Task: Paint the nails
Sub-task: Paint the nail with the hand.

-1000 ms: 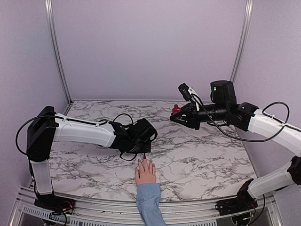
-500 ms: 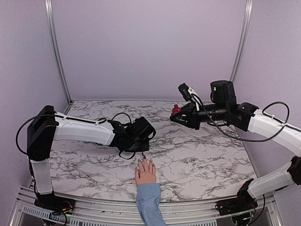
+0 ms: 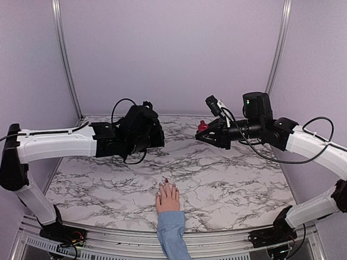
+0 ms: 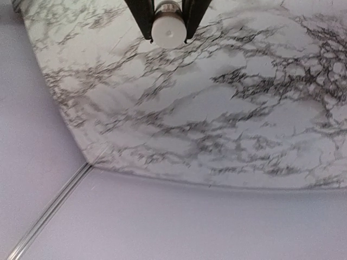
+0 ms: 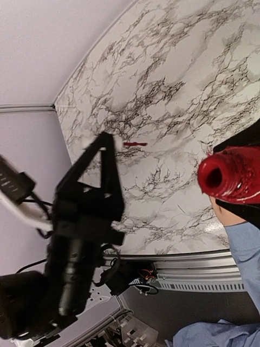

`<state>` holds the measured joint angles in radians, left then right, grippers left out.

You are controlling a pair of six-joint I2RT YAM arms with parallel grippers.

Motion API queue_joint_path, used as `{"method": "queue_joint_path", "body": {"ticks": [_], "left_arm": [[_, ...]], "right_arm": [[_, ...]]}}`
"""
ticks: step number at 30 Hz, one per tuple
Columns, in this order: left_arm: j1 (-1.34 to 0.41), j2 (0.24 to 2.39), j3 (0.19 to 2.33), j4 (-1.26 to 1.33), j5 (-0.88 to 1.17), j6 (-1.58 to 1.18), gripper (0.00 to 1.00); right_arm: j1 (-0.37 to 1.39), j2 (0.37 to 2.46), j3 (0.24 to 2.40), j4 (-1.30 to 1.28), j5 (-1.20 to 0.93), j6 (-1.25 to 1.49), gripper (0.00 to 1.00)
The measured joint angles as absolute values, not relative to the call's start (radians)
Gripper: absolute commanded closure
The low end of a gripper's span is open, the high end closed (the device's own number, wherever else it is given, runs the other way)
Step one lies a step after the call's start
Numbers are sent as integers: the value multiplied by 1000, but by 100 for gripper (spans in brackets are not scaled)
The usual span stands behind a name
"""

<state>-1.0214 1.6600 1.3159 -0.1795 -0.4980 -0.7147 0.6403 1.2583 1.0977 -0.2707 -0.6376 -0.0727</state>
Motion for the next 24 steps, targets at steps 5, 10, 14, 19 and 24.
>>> {"method": "queue_joint_path", "body": {"ticks": [5,10,14,19,24], "left_arm": [[-1026,1425,1329,100,-419,-564,100],[-1056,1422,1438,249,-282,-460,100],[-1083,1485,1509,284,-169,-421,100],[-1108,1548,1546,288,-77,-403,100],[-1119,1563,1546,287,-49,-403,100]], "right_arm": [[640,1258,1120,-261,-733,-56,100],[641,1258,1164,-253,-815,-54,100],[655,1258,1198,-253,-841,-59,100],[668,1258,1229,-257,-841,-68,100],[671,1258,1234,-263,-835,-80,100]]}}
